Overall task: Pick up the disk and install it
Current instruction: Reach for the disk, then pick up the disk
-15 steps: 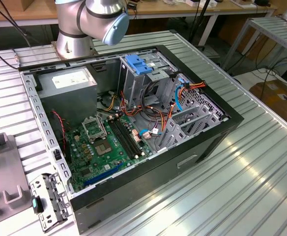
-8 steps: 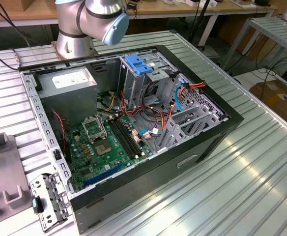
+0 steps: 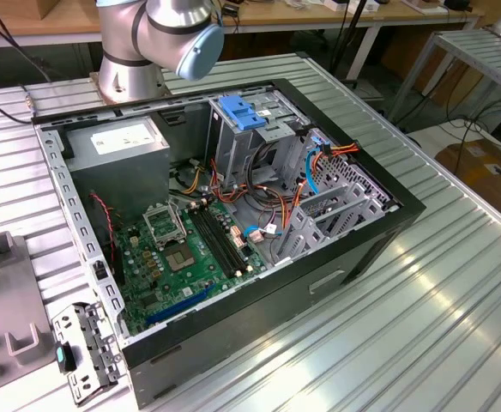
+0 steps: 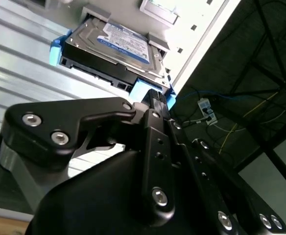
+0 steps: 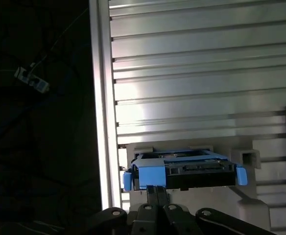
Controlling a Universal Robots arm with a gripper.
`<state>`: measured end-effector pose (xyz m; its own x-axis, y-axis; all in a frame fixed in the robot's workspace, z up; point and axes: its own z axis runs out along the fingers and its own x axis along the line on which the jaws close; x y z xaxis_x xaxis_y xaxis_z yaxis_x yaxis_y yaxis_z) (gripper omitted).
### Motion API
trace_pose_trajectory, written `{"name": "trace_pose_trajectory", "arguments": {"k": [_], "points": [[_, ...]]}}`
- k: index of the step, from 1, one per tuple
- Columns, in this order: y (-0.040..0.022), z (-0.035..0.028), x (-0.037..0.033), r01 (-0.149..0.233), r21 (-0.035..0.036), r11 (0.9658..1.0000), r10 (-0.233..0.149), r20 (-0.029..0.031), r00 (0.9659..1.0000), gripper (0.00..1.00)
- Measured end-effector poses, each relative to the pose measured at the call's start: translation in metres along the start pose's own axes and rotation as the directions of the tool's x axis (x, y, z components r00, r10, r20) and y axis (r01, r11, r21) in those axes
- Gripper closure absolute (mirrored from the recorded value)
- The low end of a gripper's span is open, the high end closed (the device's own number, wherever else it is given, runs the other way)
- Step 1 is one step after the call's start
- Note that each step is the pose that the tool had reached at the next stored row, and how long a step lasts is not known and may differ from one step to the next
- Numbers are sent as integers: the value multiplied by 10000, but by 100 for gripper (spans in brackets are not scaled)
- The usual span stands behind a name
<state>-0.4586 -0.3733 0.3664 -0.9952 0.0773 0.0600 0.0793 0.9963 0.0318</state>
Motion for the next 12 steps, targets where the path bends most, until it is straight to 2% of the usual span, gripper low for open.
{"name": "trace_pose_trajectory", "arguments": {"k": [12], "points": [[2, 6, 1, -1, 8, 10000, 1, -1, 10000, 89]]}}
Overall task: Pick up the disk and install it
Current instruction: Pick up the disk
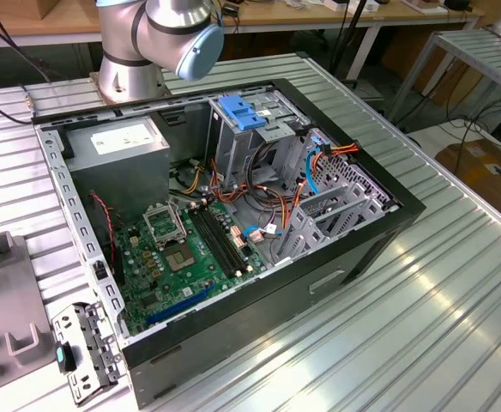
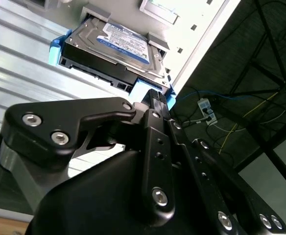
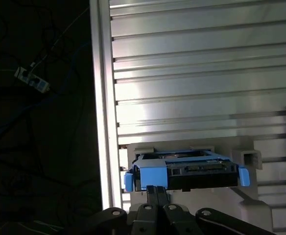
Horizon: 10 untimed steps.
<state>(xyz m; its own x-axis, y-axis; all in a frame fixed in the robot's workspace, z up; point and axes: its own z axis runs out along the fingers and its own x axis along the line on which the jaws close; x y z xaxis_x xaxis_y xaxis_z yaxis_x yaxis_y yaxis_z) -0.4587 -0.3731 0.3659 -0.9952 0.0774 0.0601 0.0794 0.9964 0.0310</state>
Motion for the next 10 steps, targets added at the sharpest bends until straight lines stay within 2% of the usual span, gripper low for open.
{"name": "trace_pose_trajectory", "arguments": {"k": [6, 7, 10], "points": [[0, 2, 0, 98, 5, 10000, -98, -2, 10000, 89], [-1, 2, 0, 422, 24, 9991, -422, -11, 9991, 89], [0, 1, 0, 978, 57, 9952, -978, -33, 9952, 89]]}}
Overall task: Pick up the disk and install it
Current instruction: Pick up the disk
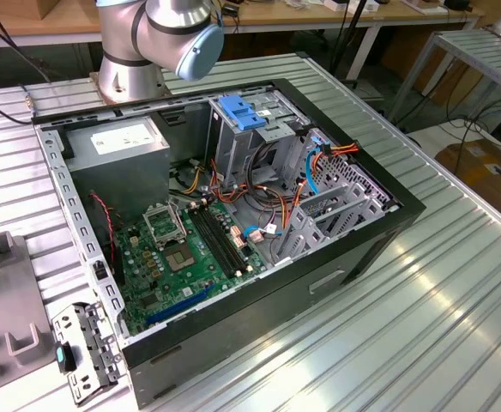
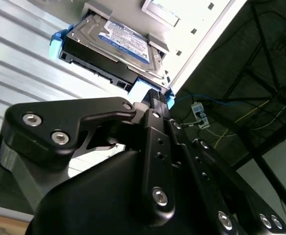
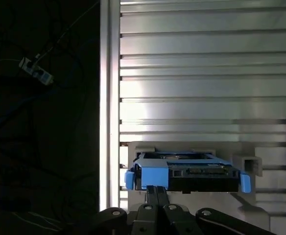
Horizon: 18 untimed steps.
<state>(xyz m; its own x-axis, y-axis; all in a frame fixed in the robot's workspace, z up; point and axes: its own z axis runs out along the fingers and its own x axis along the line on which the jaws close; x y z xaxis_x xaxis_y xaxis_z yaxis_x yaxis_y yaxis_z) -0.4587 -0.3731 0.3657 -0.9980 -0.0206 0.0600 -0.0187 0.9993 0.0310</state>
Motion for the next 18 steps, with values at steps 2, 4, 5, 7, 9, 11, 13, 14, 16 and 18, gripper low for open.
{"name": "trace_pose_trajectory", "arguments": {"k": [2, 4, 5, 7, 9, 11, 13, 14, 16, 18], "points": [[0, 0, 0, 347, 21, 9994, -347, -12, 9994, 89], [0, 0, 0, 731, 43, 9973, -731, -25, 9973, 89], [0, 0, 0, 901, 53, 9959, -900, -31, 9959, 89], [0, -1, 0, 1289, 75, 9916, -1289, -46, 9916, 89], [0, 0, 0, 1735, 100, 9848, -1734, -63, 9848, 89], [0, 0, 0, 2158, 123, 9764, -2157, -82, 9764, 89], [0, 0, 0, 2543, 143, 9670, -2541, -100, 9671, 89], [0, 1, 0, 2856, 159, 9582, -2855, -115, 9583, 89], [0, 1, 0, 3270, 180, 9448, -3268, -136, 9450, 89], [0, 1, 0, 3604, 197, 9326, -3601, -153, 9328, 89]]}}
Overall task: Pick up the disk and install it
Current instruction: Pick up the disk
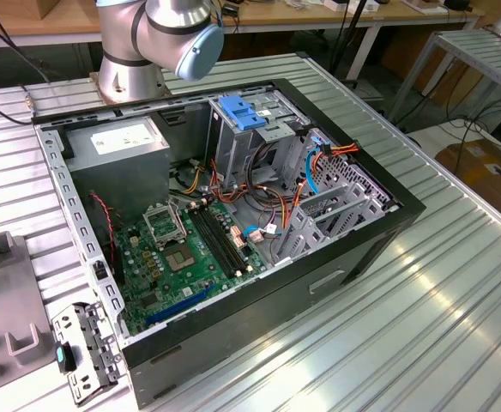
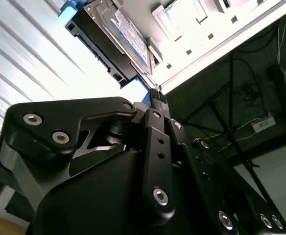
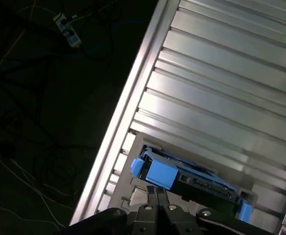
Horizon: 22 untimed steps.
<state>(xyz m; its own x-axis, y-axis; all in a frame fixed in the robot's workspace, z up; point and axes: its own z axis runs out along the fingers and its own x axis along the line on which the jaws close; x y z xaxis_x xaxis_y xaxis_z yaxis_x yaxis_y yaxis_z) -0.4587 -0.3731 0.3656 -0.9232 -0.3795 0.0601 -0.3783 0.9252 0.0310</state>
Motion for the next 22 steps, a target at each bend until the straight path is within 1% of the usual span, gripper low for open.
{"name": "trace_pose_trajectory", "arguments": {"k": [1, 2, 3, 7, 12, 15, 16, 18, 19, 20, 21, 22], "points": [[0, 0, 0, 155, 9, 9999, -155, -5, 9999, 89], [0, 0, 0, 487, 29, 9988, -487, -16, 9988, 89], [0, 0, 0, 702, 42, 9975, -702, -22, 9975, 89], [0, 0, 0, 1284, 75, 9917, -1284, -44, 9917, 89], [0, 0, 0, 1976, 113, 9802, -1975, -73, 9803, 89], [0, 0, 0, 2362, 134, 9716, -2360, -90, 9717, 89], [0, 0, 0, 2557, 143, 9667, -2556, -98, 9667, 89], [0, 0, 0, 2830, 158, 9590, -2828, -112, 9591, 89], [0, 0, 0, 3109, 172, 9503, -3107, -126, 9504, 89], [0, 0, 0, 3330, 183, 9427, -3328, -137, 9429, 89], [0, 0, 0, 3510, 191, 9362, -3507, -146, 9364, 89], [0, 0, 0, 3655, 199, 9306, -3653, -154, 9308, 89]]}}
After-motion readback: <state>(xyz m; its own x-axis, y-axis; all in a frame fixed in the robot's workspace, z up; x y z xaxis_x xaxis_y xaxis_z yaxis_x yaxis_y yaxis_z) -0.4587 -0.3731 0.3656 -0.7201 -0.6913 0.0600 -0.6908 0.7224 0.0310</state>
